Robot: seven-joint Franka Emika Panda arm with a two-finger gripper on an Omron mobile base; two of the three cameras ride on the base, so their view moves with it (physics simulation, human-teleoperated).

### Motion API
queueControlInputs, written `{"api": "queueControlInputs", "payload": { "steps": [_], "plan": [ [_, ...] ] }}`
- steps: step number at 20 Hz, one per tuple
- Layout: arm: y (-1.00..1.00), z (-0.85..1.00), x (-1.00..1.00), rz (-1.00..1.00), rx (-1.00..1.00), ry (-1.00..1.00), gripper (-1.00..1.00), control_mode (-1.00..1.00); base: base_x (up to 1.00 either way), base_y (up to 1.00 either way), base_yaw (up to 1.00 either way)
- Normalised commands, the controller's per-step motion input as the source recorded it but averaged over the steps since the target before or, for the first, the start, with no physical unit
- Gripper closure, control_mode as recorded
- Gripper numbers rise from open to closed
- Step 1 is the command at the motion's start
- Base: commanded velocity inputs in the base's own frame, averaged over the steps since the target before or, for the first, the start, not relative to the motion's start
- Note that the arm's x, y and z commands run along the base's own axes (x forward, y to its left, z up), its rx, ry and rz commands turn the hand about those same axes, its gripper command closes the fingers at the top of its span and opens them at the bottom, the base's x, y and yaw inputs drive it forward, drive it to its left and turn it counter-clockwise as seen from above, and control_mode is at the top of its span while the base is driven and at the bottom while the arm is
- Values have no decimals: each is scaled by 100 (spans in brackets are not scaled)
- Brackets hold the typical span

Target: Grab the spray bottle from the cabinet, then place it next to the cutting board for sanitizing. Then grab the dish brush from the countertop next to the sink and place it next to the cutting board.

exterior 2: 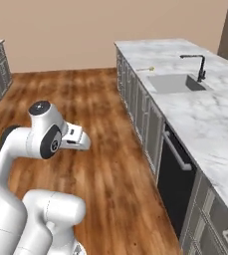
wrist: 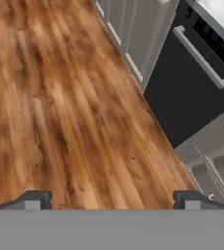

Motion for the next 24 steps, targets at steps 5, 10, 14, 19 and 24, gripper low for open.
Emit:
{"api": "queueControlInputs", "payload": {
  "steps": [5, 10, 14, 19, 24],
  "plan": [
    [0, 0, 0, 0, 0, 0, -100, 100, 100, 98, -49],
    [0, 0, 0, 0, 0, 0, -100, 100, 81, 82, -61],
    [0, 0, 0, 0, 0, 0, -100, 100, 60, 91, -57],
    [0, 0, 0, 0, 0, 0, -100, 100, 38, 100, -47],
    [0, 0, 0, 0, 0, 0, -100, 100, 28, 100, -32]
  ]
}}
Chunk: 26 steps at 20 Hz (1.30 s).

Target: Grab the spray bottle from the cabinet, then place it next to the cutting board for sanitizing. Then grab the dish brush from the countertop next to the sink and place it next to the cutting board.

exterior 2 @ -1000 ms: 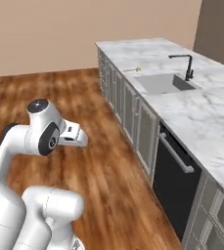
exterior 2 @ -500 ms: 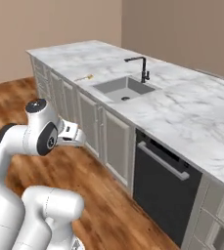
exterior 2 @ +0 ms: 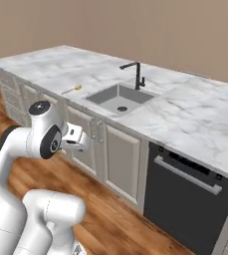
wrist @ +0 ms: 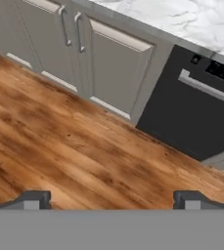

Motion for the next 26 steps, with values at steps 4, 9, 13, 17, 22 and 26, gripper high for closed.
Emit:
{"api": "queueControlInputs", "payload": {
  "steps": [4, 9, 13, 17, 22, 26],
  "plan": [
    [0, 0, 0, 0, 0, 0, -100, 100, 34, 100, -21],
    [0, 0, 0, 0, 0, 0, -100, 100, 81, 100, -42],
    [0, 0, 0, 0, 0, 0, -100, 100, 84, 100, -42],
    [0, 0, 0, 0, 0, 0, -100, 100, 69, 100, -25],
    [0, 0, 0, 0, 0, 0, -100, 100, 72, 100, -27],
    [0, 0, 0, 0, 0, 0, -100, 100, 68, 100, -31]
  ]
}}
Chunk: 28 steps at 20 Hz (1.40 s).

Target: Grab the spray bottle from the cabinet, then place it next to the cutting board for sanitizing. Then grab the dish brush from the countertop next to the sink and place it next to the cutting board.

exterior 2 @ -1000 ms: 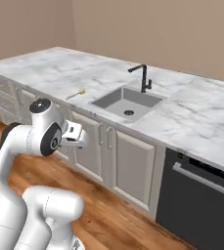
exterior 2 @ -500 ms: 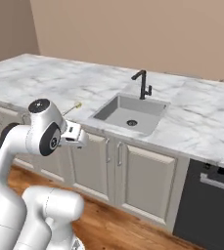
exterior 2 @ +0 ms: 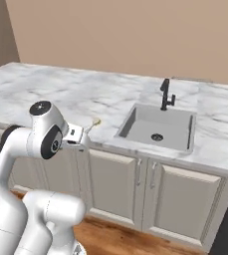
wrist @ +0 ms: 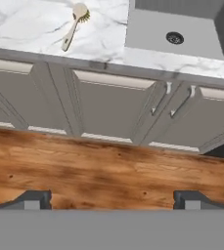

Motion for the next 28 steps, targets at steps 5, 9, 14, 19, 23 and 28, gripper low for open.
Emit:
{"api": "queueControlInputs", "payload": {
  "steps": [5, 9, 14, 19, 23, 28],
  "plan": [
    [0, 0, 0, 0, 0, 0, -100, 100, 60, 74, -16],
    [0, 0, 0, 0, 0, 0, -100, 100, 91, 0, 0],
    [0, 0, 0, 0, 0, 0, -100, 100, 59, 6, 0],
    [0, 0, 0, 0, 0, 0, -100, 100, 57, 49, -7],
    [0, 0, 0, 0, 0, 0, -100, 100, 44, 34, -11],
    [0, -21, 13, 0, 5, 0, -100, -100, 23, 7, -3]
  ]
}}
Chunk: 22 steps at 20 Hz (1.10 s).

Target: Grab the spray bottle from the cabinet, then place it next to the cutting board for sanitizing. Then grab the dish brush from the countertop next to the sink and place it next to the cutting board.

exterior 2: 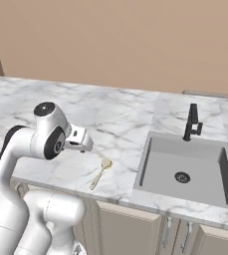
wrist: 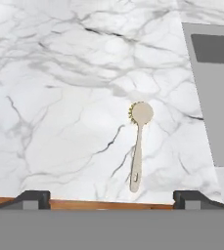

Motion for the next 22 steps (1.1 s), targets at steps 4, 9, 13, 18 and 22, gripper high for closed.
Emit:
{"api": "queueControlInputs", "payload": {
  "steps": [4, 9, 13, 18, 22],
  "plan": [
    [0, -69, 50, -1, 11, 4, -100, -100, 0, 0, 0],
    [-2, -63, 58, -19, -2, 13, -100, -100, 0, 0, 0],
    [-10, -21, 31, -28, -2, 14, -100, -100, 0, 0, 0],
    [-27, 3, -1, -8, 4, 20, -100, -100, 0, 0, 0],
    [-27, -7, 0, 0, 1, 15, -100, -100, 0, 0, 0]
  ]
}}
